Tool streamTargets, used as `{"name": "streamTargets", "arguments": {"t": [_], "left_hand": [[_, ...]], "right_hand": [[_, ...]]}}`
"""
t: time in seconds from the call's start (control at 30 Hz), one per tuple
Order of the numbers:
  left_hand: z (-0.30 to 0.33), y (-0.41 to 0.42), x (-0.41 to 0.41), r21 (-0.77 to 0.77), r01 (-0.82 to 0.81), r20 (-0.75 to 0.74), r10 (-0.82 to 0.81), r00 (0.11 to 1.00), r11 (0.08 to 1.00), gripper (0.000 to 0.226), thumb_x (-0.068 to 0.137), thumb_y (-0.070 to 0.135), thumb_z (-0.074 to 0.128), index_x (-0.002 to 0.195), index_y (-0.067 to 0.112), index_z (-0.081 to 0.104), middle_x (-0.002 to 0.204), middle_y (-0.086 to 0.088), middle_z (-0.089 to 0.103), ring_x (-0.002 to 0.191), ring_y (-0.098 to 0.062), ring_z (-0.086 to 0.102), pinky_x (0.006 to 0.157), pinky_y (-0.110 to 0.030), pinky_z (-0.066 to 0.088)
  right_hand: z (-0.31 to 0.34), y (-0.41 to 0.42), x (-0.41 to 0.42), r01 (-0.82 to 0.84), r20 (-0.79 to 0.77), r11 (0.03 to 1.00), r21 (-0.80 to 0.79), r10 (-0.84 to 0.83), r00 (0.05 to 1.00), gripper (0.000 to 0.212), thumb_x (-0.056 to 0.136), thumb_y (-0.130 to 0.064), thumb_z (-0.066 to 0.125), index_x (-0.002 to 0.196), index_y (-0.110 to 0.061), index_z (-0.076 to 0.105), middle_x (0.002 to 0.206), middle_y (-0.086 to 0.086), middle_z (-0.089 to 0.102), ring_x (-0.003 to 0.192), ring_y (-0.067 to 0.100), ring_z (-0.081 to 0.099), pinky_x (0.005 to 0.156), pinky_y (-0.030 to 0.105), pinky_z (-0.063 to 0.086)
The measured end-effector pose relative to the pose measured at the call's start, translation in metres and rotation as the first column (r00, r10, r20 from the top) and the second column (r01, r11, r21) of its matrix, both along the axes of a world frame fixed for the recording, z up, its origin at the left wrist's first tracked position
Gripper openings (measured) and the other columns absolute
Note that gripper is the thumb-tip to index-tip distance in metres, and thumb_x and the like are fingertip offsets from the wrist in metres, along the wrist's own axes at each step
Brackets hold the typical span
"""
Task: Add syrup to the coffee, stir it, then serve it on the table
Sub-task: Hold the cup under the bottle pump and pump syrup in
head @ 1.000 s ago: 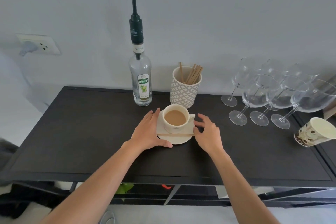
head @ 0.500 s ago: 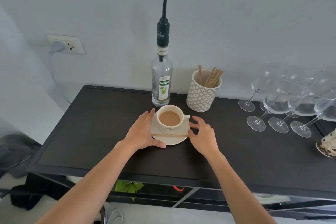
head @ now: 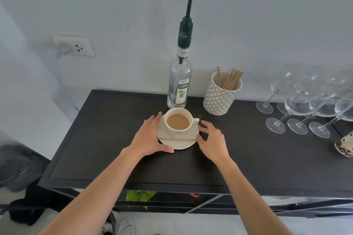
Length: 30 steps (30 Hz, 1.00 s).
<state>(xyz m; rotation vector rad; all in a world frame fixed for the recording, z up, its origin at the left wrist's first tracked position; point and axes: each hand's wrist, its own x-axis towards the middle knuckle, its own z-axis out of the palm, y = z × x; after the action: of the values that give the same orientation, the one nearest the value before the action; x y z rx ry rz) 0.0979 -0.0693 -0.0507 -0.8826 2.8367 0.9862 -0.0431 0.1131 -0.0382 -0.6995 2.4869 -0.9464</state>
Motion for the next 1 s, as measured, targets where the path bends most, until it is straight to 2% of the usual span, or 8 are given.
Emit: {"name": "streamTargets", "arguments": {"t": [0.17, 0.33, 0.4, 0.53, 0.63, 0.7, 0.83, 1.0], "left_hand": [[-0.004, -0.005, -0.002, -0.038, 0.072, -0.068, -0.075, 0.995, 0.997, 0.131, 0.055, 0.067, 0.084, 0.156, 0.029, 0.01, 0.164, 0.007, 0.019, 0.153, -0.022, 0.004, 0.122, -0.046, 0.007], [0.004, 0.0, -0.013, 0.059, -0.024, -0.19, 0.035, 0.981, 0.998, 0.114, 0.046, 0.075, 0.083, 0.144, 0.038, 0.038, 0.147, 0.013, 0.045, 0.143, -0.016, 0.031, 0.116, -0.046, 0.032], [0.004, 0.002, -0.016, 0.122, -0.088, -0.207, 0.112, 0.972, 0.989, 0.105, 0.048, 0.062, 0.09, 0.139, 0.034, 0.045, 0.144, 0.01, 0.047, 0.141, -0.015, 0.034, 0.113, -0.041, 0.034], [-0.002, 0.0, -0.021, 0.145, -0.13, -0.19, 0.156, 0.969, 0.981, 0.089, 0.044, 0.066, 0.088, 0.117, 0.029, 0.055, 0.128, 0.004, 0.058, 0.123, -0.017, 0.051, 0.1, -0.042, 0.047], [0.0, 0.001, -0.024, 0.163, -0.135, -0.223, 0.17, 0.96, 0.977, 0.077, 0.045, 0.059, 0.092, 0.107, 0.029, 0.057, 0.11, 0.013, 0.061, 0.107, -0.01, 0.056, 0.089, -0.035, 0.049], [0.003, 0.003, -0.024, 0.164, -0.133, -0.243, 0.171, 0.955, 0.978, 0.078, 0.046, 0.056, 0.093, 0.11, 0.028, 0.059, 0.108, 0.014, 0.061, 0.103, -0.008, 0.056, 0.09, -0.035, 0.049], [0.012, 0.004, -0.023, 0.16, -0.119, -0.265, 0.158, 0.951, 0.98, 0.079, 0.05, 0.048, 0.095, 0.116, 0.025, 0.059, 0.108, 0.017, 0.058, 0.106, -0.01, 0.055, 0.092, -0.034, 0.046], [0.038, 0.0, -0.02, 0.163, -0.103, -0.31, 0.15, 0.939, 0.981, 0.083, 0.055, 0.045, 0.095, 0.127, 0.027, 0.058, 0.113, 0.017, 0.054, 0.104, -0.005, 0.051, 0.089, -0.026, 0.04]], "right_hand": [[0.004, -0.002, -0.003, 0.025, -0.019, 0.999, -0.047, -0.026, 0.999, 0.055, 0.097, -0.021, 0.063, 0.149, -0.022, 0.044, 0.133, -0.007, 0.066, 0.142, 0.024, 0.04, 0.115, 0.045, 0.035], [0.012, -0.012, -0.008, 0.05, -0.063, 0.989, -0.139, -0.06, 0.996, 0.035, 0.097, -0.018, 0.064, 0.132, -0.023, 0.064, 0.124, -0.006, 0.071, 0.123, 0.016, 0.059, 0.109, 0.043, 0.047], [0.013, -0.013, -0.009, 0.045, -0.078, 0.986, -0.162, -0.058, 0.995, 0.029, 0.097, -0.014, 0.064, 0.125, -0.02, 0.068, 0.116, -0.005, 0.074, 0.111, 0.009, 0.064, 0.103, 0.034, 0.05], [0.011, -0.014, -0.011, 0.023, -0.094, 0.984, -0.178, -0.04, 0.995, 0.025, 0.096, -0.008, 0.062, 0.116, -0.02, 0.073, 0.105, -0.005, 0.076, 0.097, 0.004, 0.067, 0.077, 0.005, 0.044], [0.011, -0.013, -0.01, 0.014, -0.062, 0.98, -0.196, -0.026, 0.998, 0.026, 0.094, -0.006, 0.065, 0.114, -0.021, 0.074, 0.103, -0.006, 0.076, 0.098, 0.004, 0.068, 0.08, 0.013, 0.05], [0.013, -0.013, -0.009, 0.008, -0.057, 0.979, -0.205, -0.02, 0.998, 0.027, 0.092, -0.009, 0.068, 0.116, -0.022, 0.073, 0.104, -0.007, 0.076, 0.101, 0.004, 0.068, 0.087, 0.021, 0.053], [0.017, -0.016, -0.008, 0.002, -0.068, 0.974, -0.228, -0.017, 0.998, 0.022, 0.094, -0.015, 0.069, 0.115, -0.022, 0.074, 0.103, -0.007, 0.076, 0.097, 0.003, 0.068, 0.077, 0.007, 0.043], [0.035, -0.02, -0.005, 0.002, -0.145, 0.958, -0.288, -0.045, 0.988, 0.015, 0.095, -0.014, 0.069, 0.107, -0.02, 0.075, 0.1, -0.007, 0.077, 0.087, -0.003, 0.066, 0.073, 0.003, 0.041]]}}
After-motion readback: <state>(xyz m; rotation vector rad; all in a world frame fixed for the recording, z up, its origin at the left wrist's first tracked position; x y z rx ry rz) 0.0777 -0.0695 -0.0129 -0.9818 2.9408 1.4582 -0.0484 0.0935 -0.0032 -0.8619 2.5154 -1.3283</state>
